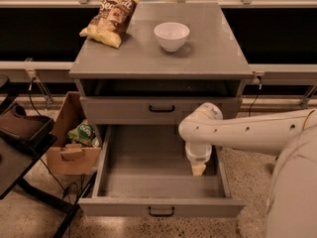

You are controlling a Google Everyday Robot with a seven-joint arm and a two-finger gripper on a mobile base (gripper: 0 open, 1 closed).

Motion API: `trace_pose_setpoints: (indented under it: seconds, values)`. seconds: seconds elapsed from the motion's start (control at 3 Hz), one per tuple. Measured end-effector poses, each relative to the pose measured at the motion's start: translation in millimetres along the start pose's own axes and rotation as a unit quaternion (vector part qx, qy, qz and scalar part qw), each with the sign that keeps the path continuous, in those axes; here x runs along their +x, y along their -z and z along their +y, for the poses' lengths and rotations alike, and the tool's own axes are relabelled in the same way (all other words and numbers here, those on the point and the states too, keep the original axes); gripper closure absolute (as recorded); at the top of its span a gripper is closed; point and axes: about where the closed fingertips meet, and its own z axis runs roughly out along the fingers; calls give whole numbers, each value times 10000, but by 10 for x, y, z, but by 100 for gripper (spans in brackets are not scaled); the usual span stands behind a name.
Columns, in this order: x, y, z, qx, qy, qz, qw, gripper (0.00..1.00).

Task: Open middle drawer

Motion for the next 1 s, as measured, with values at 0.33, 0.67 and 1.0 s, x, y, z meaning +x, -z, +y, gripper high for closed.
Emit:
trace_pose_setpoints:
  seconds: [0.33,0.67,1.0]
  values:
    - [90,-302,-101,-98,-172,-376,9991,74]
    - [185,-800,123,-577,-421,-788,9943,96]
    - [255,-1082,447,-1044,-620,-1005,9875,100]
